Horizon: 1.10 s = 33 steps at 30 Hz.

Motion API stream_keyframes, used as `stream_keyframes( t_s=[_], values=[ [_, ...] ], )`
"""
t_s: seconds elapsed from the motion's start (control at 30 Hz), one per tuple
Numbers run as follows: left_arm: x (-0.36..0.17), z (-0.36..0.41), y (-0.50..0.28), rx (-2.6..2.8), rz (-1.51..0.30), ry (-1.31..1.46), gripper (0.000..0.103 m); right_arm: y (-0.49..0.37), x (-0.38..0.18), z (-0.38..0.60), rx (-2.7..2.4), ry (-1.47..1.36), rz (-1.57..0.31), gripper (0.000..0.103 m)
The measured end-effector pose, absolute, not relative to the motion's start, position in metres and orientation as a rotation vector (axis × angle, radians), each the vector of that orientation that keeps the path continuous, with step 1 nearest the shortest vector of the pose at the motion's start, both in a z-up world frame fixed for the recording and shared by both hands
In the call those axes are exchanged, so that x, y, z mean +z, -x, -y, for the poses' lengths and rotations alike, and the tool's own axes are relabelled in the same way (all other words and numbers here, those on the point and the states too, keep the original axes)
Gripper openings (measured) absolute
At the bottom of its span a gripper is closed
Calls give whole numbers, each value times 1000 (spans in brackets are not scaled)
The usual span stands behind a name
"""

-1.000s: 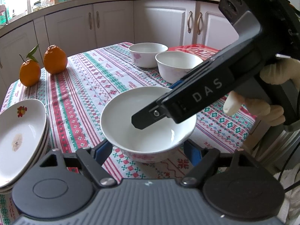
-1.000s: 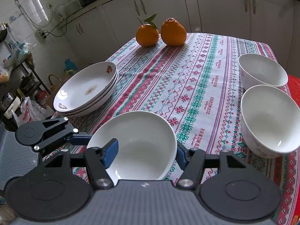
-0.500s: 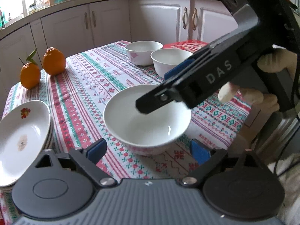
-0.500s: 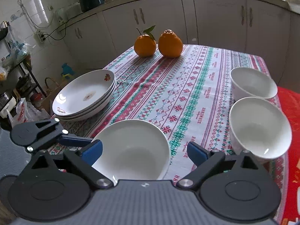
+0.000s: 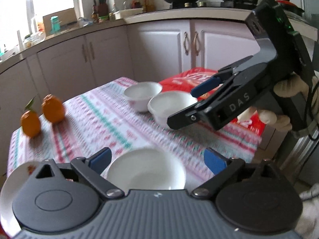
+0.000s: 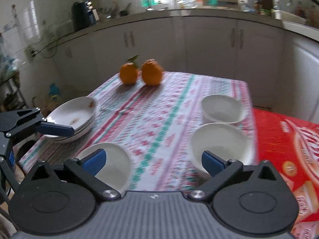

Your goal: Organize plates and bowls

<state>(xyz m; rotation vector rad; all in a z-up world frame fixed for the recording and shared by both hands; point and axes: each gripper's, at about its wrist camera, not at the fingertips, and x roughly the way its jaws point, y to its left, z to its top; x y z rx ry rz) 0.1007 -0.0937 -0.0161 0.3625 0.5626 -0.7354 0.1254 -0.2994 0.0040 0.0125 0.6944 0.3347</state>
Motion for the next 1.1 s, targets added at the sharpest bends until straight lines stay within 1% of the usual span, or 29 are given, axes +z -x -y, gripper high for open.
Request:
stream_keyframes(
  t_s=[0.27,0.6,0.73,0.77,0.9,0.97,1.1],
  values=[
    [-38,165,-131,-691,-617,-315,98,-140,2,355,257,-48,-692,103],
    [-63,218,-156,-587,-708,-358,98,-181,-20,392,300,-87,-744,101],
    [-66,230,-162,-567,-704,-382,97,-197,-29,395,333,-88,-765,95],
    [-68,232,-165,-560,-713,-380,95,-201,-31,395,343,-91,-770,93],
    [-73,236,-175,-551,-741,-365,93,-215,-41,397,374,-103,-793,86],
    [-74,237,-179,-546,-747,-360,89,-220,-45,398,386,-108,-803,82],
    [-77,242,-184,-559,-762,-357,85,-227,-49,398,401,-116,-813,77]
  ],
)
